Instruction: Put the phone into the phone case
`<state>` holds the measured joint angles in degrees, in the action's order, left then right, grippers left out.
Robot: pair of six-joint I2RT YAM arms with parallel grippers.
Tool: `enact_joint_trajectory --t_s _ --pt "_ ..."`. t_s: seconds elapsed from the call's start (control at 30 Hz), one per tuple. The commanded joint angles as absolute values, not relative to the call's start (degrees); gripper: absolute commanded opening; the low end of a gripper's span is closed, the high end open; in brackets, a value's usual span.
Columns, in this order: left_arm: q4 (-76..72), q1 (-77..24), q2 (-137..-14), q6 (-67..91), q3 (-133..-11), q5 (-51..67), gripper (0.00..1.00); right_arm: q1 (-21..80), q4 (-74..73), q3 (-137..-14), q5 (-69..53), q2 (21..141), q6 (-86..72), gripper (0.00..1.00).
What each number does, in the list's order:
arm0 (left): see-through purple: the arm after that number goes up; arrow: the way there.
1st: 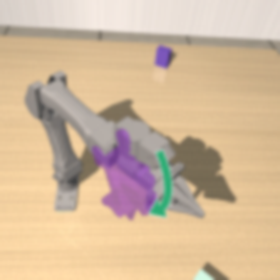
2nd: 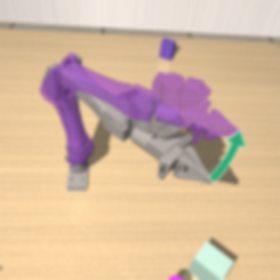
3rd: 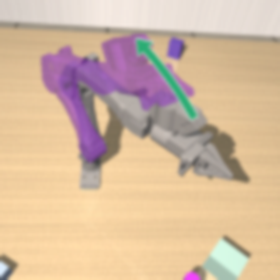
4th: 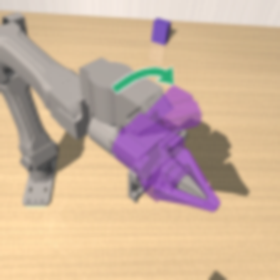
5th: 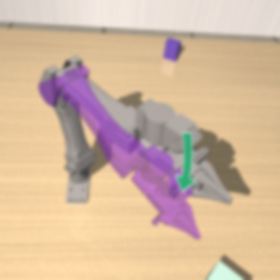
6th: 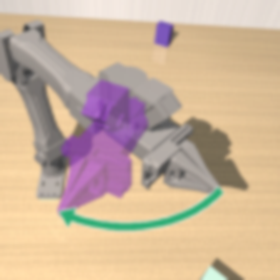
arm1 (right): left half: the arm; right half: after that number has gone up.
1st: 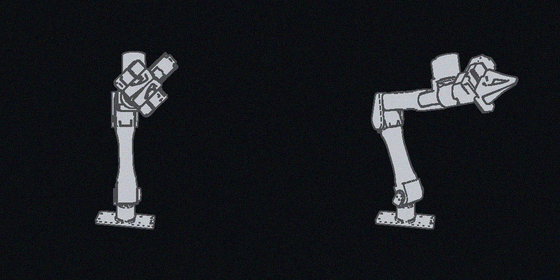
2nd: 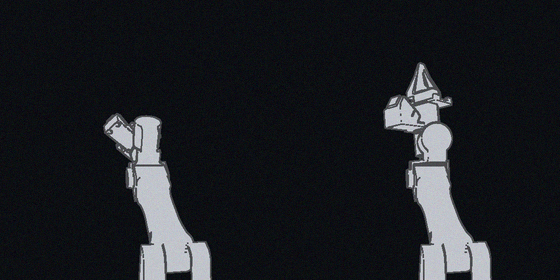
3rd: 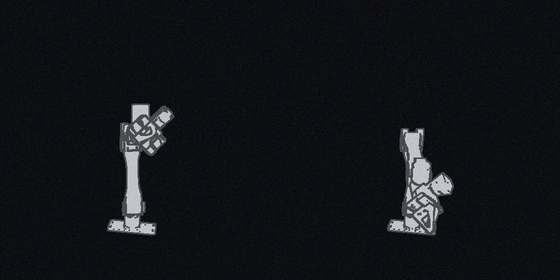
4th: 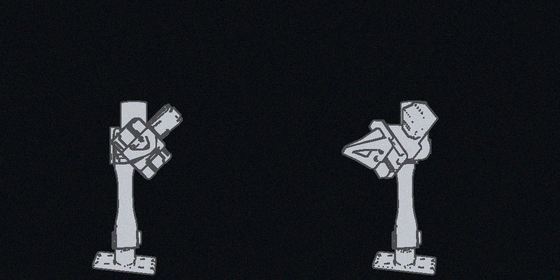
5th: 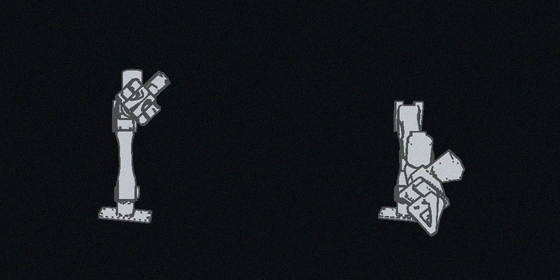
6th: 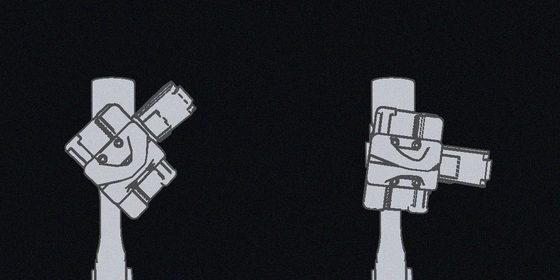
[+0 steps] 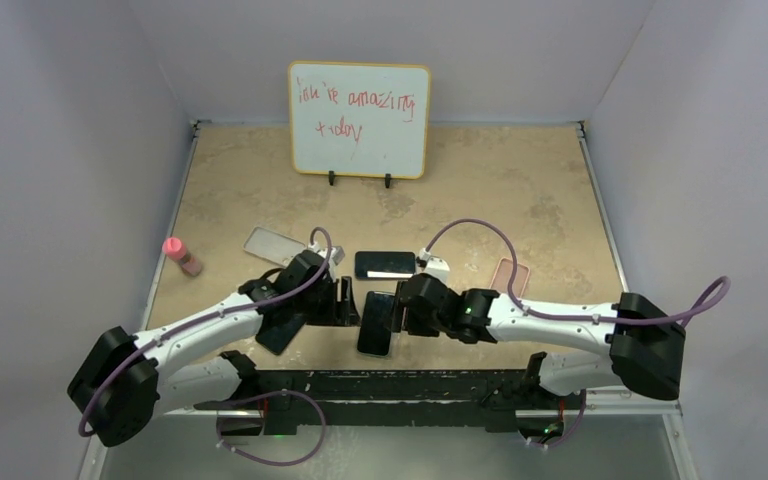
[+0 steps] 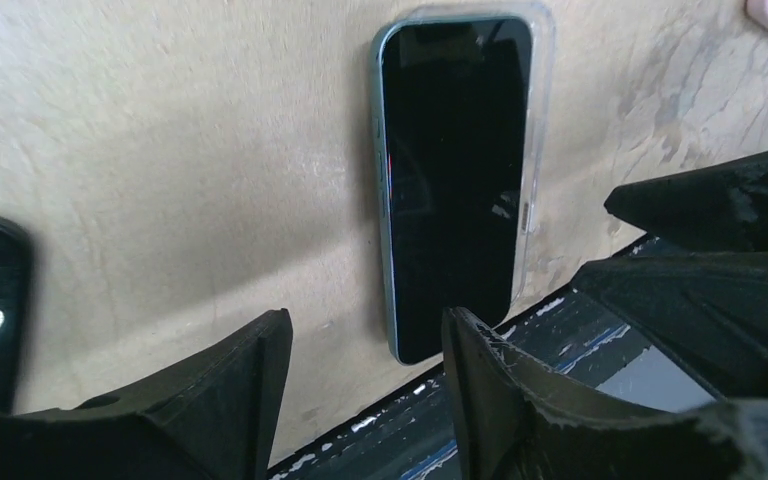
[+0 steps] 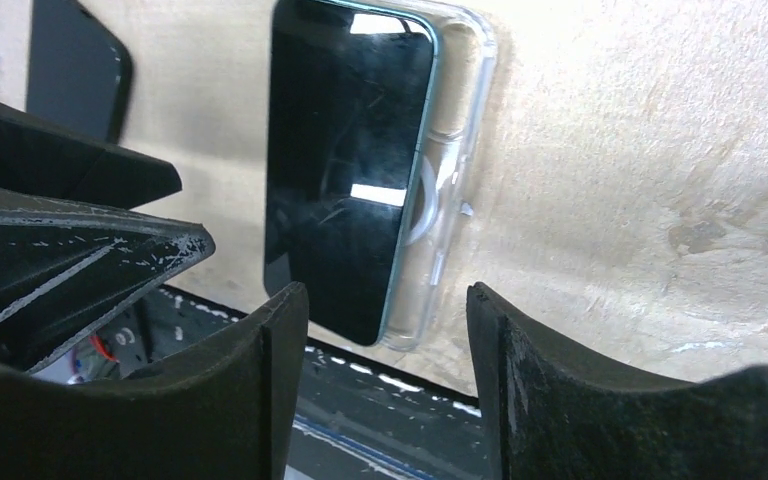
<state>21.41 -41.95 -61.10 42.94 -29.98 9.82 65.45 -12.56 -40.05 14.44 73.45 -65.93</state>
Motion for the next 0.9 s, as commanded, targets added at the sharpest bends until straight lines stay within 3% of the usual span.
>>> enact_joint_trajectory --t_s 0.0,0.47,0.67,0.87 --pt "11.73 -41.85 -63.67 45.20 -27.38 15.18 0.57 64.52 -9.61 -37.17 14.33 73.71 -64.63 0.60" --pt "-1.81 -41.90 -70.90 46.73 -22.98 20.24 0.48 61.16 6.38 -27.28 8.26 75.63 -66.08 0.48" --pt "-4.49 -42.20 -70.55 47.93 -22.39 22.08 0.31 61.00 12.29 -24.21 5.53 77.76 -67.12 0.41" --pt "-4.30 -42.66 -69.00 48.66 -22.68 21.12 0.26 61.03 13.53 -23.10 5.27 77.13 -67.86 0.37"
